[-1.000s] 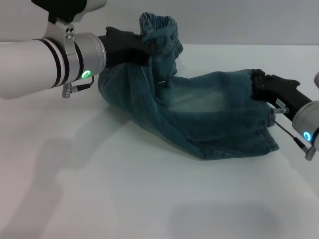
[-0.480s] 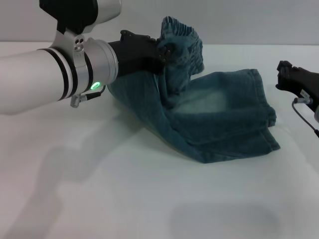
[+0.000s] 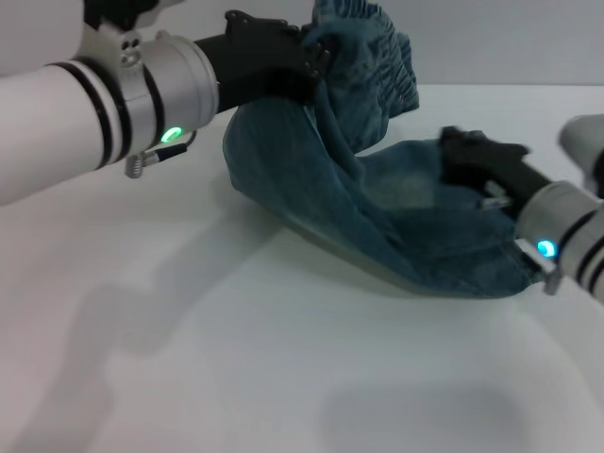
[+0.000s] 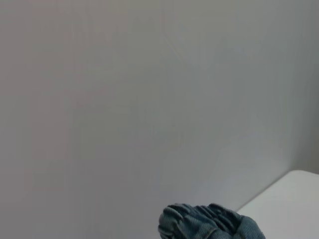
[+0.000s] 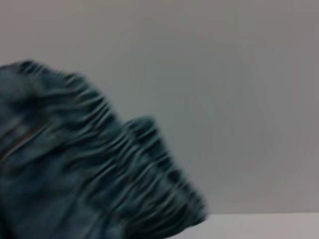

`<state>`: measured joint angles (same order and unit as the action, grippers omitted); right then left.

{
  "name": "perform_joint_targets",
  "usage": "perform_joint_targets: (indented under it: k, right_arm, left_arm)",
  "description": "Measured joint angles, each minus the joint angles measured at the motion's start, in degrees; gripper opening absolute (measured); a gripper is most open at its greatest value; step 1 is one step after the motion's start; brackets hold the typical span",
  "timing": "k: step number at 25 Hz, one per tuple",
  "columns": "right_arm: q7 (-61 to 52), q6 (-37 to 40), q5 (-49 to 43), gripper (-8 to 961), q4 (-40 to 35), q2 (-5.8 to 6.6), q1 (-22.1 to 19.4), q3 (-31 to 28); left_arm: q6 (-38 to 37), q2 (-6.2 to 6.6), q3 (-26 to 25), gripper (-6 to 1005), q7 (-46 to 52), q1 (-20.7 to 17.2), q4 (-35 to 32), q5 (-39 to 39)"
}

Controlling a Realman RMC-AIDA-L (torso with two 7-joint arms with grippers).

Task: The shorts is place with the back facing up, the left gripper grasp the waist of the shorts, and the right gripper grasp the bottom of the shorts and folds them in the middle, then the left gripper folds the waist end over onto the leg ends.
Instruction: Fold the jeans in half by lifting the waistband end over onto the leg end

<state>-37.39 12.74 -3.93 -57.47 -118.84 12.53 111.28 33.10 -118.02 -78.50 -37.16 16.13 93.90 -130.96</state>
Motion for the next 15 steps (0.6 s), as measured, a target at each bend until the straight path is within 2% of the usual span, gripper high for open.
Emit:
perform_joint_targets:
  k: [5,15]
  right_arm:
    - [-4.3,0.0,0.3,70,-0.1,-0.08,2.0,6.5]
    - [-9.4,0.3,0.4,72,0.1,-0.23,5.4,13.7]
  left_arm:
    - [-0.4,-0.01,-0.2,126,-0.1,-1.5,1.5,0.1]
    - [-0.6,-0.01,-0.3,127,-0.2,-1.9,2.5,0.1]
